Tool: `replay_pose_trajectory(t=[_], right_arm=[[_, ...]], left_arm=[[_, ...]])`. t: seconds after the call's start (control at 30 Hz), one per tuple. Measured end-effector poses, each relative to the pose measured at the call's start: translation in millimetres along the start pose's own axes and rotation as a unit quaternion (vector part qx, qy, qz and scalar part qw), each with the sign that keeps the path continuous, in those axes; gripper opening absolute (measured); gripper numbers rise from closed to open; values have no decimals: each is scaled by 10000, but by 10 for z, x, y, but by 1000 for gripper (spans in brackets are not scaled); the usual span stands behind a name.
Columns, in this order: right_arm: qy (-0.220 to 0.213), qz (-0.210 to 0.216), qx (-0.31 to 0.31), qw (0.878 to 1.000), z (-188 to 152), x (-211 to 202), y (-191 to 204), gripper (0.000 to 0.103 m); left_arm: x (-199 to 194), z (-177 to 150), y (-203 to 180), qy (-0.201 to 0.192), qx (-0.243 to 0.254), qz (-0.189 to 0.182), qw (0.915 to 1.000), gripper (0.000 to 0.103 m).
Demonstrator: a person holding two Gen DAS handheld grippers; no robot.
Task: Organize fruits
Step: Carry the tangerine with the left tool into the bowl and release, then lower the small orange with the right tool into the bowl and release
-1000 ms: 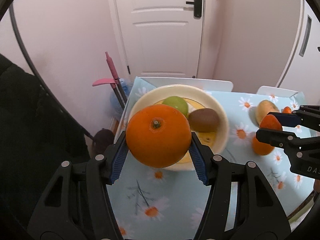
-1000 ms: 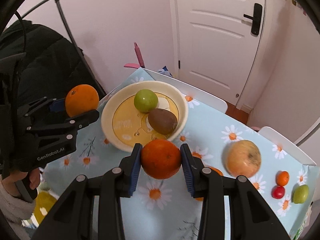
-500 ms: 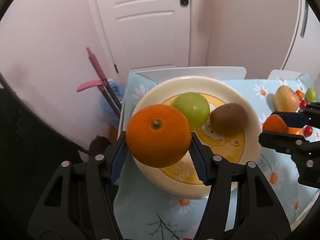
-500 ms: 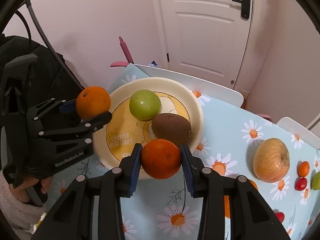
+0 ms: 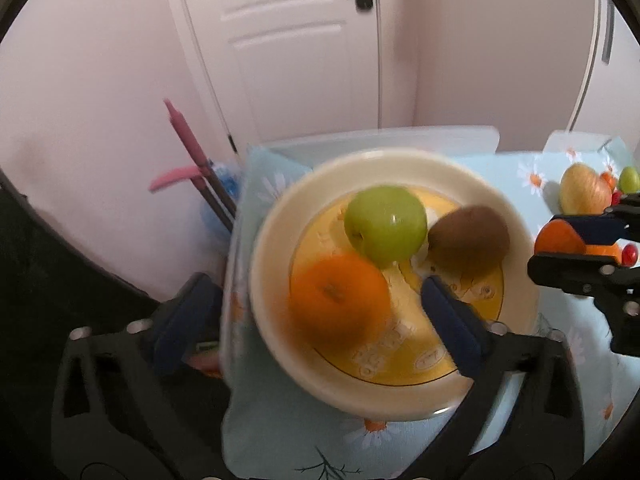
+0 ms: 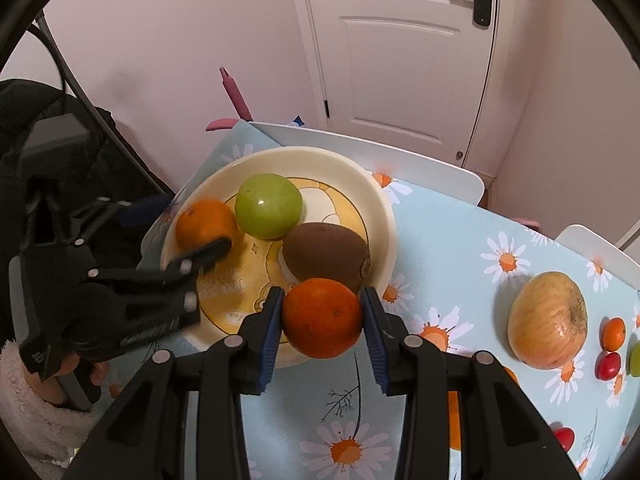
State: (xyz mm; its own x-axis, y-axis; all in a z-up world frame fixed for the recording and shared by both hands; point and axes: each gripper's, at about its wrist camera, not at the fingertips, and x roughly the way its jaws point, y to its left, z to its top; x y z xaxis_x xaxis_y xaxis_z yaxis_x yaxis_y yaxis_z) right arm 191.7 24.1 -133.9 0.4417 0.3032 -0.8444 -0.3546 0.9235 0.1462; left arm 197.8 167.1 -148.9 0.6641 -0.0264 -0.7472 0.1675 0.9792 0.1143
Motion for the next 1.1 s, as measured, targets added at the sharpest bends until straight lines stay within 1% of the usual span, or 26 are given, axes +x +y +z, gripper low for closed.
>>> replay_pose_trajectory(t=[0.07,0.27,0.47,0.63,0.8,0.9,0.97,1.1], right_arm=[[-12,13,-19,10000,17,-34,-8,36],[-28,27,-183,9998,17,-156,3,36],[41,107,-387,9992,34,-200,13,36],[172,327,-399,9985,67,-111,10,36],[265,470,-466,9975,75,25,57,36],[301,470,-512,9971,80,130,74,36],[318,395,-574,9971,77,186,83,36],[332,349,-644,9968,64,257,87,36]], left_arm=[[-88,20,17,-20,-51,-79,10000,103],[-286,-29,37,1,-162,-34,9999,103],[-475,-138,46,66,-384,-1,9992,103],[-592,-238,-9,103,-462,147,9988,103],[-650,-344,22,141,-614,198,9978,103],[-652,-412,48,176,-710,249,9970,103],[-649,-454,62,210,-775,274,9964,103],[-640,-508,42,246,-784,331,9961,103]])
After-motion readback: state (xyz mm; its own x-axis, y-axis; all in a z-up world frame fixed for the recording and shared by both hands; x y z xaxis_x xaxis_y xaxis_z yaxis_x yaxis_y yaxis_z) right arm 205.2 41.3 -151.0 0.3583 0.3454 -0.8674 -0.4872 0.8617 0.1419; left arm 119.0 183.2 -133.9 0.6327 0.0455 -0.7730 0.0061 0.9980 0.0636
